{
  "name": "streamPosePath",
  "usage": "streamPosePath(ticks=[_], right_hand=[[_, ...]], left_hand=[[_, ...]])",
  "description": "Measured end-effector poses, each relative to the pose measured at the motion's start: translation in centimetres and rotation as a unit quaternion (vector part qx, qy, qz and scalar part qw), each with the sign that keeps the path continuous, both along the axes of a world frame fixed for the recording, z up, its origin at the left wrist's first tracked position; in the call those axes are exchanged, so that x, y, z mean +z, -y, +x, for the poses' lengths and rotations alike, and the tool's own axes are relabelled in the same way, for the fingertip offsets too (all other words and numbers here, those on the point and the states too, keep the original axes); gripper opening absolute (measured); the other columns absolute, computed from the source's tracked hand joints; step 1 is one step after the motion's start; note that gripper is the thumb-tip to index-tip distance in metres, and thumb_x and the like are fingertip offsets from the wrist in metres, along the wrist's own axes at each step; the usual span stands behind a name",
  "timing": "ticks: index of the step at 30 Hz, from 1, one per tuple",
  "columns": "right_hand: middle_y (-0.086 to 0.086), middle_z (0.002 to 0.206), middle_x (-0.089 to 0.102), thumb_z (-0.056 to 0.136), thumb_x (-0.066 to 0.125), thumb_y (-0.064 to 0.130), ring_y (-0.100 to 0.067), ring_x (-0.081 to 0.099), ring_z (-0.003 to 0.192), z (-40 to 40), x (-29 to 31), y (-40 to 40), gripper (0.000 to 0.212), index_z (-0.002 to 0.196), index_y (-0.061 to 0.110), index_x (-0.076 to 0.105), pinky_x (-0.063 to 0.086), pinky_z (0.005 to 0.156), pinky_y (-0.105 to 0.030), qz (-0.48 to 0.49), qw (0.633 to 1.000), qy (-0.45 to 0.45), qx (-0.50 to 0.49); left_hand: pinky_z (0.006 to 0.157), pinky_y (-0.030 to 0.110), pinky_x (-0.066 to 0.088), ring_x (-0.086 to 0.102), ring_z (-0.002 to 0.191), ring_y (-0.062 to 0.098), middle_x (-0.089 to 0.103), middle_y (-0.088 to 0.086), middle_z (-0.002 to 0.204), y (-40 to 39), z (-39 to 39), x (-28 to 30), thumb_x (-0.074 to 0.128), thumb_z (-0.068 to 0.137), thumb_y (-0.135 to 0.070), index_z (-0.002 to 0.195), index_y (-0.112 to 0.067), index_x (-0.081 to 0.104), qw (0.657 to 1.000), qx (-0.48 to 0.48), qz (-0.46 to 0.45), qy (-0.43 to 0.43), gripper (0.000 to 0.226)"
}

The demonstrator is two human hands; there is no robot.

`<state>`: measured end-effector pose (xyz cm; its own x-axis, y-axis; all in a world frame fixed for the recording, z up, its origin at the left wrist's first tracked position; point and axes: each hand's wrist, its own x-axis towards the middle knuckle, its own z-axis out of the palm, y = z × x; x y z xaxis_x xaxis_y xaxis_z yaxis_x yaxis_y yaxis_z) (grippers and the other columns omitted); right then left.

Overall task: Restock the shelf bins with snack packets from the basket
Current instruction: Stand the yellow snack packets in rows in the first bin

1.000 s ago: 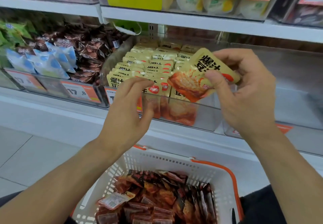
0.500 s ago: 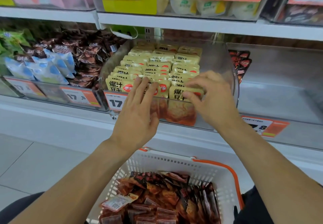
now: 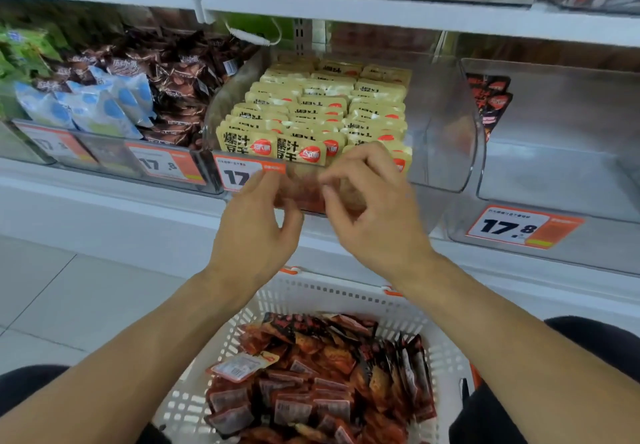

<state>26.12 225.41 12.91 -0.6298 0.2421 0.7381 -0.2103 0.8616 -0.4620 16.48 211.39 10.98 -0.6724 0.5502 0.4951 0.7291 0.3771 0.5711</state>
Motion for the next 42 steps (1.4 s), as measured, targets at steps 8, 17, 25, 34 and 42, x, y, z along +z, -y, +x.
streamPosePath(ticks=[8, 17, 25, 34, 42], right_hand=[[-0.01, 0.11, 0.064, 0.093, 0.063, 0.027, -0.029, 0.061, 0.099, 0.9, -11.3, 6.8, 0.027, 0.113, 0.008, 0.06, 0.054, 0.084, -0.045, 0.01, 0.801, 0.588, 0.113], [-0.016, 0.117, 0.067, 0.09, 0.06, 0.016, -0.034, 0.066, 0.102, 3.6, -20.6, 9.7, 0.028, 0.116, 0.004, 0.066, 0.057, 0.088, -0.05, -0.119, 0.701, 0.698, 0.078], [-0.023, 0.124, 0.064, 0.093, 0.061, 0.014, -0.04, 0.063, 0.11, 1.7, -19.3, 8.6, 0.035, 0.124, -0.002, 0.063, 0.055, 0.09, -0.049, -0.148, 0.719, 0.674, 0.086], [0.009, 0.079, 0.057, 0.084, 0.079, 0.029, -0.014, 0.061, 0.076, -1.5, -12.7, 5.0, 0.028, 0.097, 0.015, 0.059, 0.051, 0.074, -0.035, -0.366, 0.808, 0.457, 0.065], [0.005, 0.084, 0.069, 0.068, 0.09, 0.014, 0.0, 0.063, 0.071, -2.0, -1.4, 0.2, 0.048, 0.108, 0.016, 0.064, 0.048, 0.067, -0.019, -0.358, 0.845, 0.381, 0.114]], left_hand=[[0.075, 0.031, 0.05, 0.067, 0.09, 0.026, 0.073, 0.008, 0.094, 7.0, -0.4, -9.8, 0.057, 0.095, -0.025, 0.082, -0.013, 0.069, 0.879, 0.004, -0.429, 0.206, 0.021], [0.085, 0.037, 0.051, 0.061, 0.11, 0.028, 0.065, 0.007, 0.121, 13.0, 3.3, -19.0, 0.067, 0.075, -0.061, 0.124, -0.015, 0.061, 0.816, 0.03, -0.519, 0.254, 0.068], [0.071, 0.034, 0.049, 0.066, 0.089, 0.032, 0.071, 0.011, 0.089, 11.4, 1.2, -17.0, 0.062, 0.095, -0.033, 0.094, -0.009, 0.07, 0.838, 0.044, -0.469, 0.274, 0.025], [0.07, 0.019, 0.053, 0.07, 0.091, 0.021, 0.074, 0.006, 0.097, 8.3, -3.5, -4.1, 0.067, 0.094, -0.022, 0.1, -0.008, 0.071, 0.825, -0.077, -0.376, 0.415, 0.016], [0.088, 0.038, 0.055, 0.071, 0.094, 0.021, 0.075, 0.006, 0.102, 6.6, -5.2, 2.1, 0.08, 0.075, -0.048, 0.101, -0.006, 0.076, 0.787, -0.242, -0.248, 0.511, 0.05]])
